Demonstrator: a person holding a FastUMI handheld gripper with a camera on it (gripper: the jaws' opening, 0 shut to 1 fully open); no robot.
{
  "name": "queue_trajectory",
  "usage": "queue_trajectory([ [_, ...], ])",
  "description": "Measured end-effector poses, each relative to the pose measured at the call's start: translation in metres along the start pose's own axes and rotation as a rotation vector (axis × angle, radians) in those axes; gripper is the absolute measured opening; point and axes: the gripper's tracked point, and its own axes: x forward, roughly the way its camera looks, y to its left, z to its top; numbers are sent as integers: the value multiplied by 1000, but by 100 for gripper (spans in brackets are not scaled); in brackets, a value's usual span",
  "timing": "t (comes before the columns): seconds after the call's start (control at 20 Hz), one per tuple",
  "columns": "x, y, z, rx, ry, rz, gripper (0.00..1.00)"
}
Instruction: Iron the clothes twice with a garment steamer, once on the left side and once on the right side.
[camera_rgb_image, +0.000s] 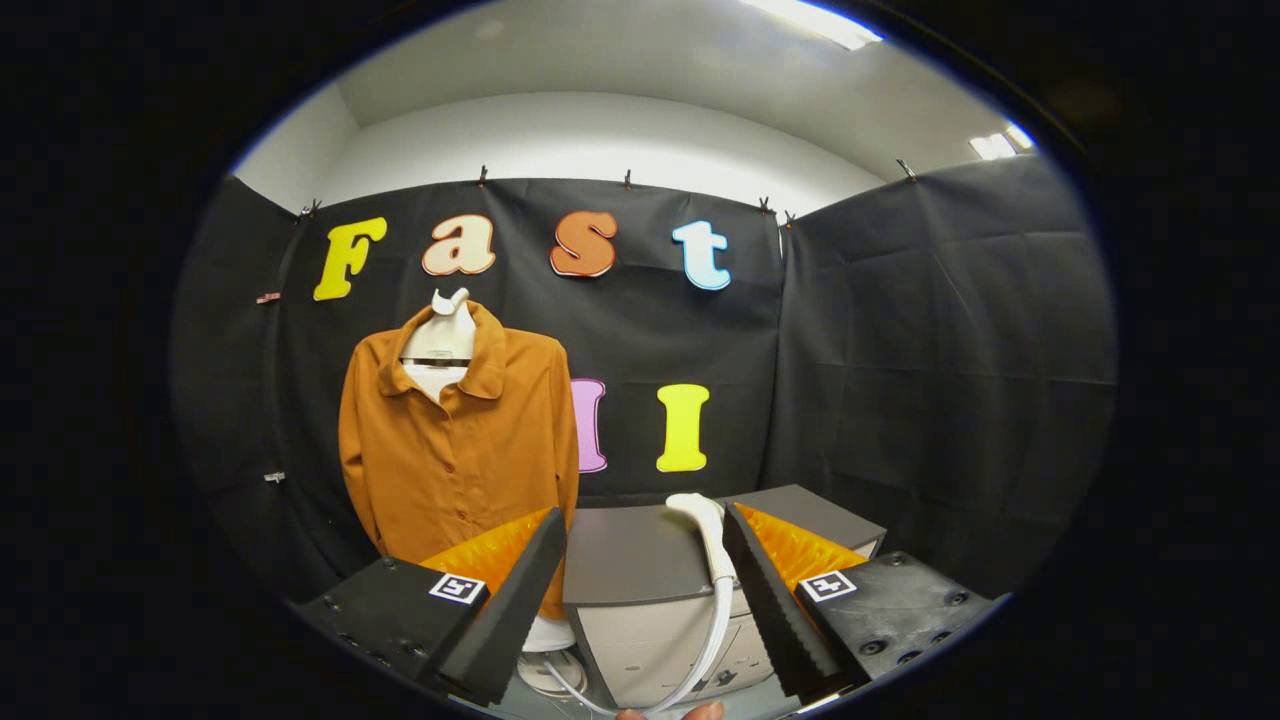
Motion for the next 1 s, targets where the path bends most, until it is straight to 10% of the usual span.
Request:
queue_trajectory([
  [1.0, 246, -97, -148, 129, 595, 124, 98],
])
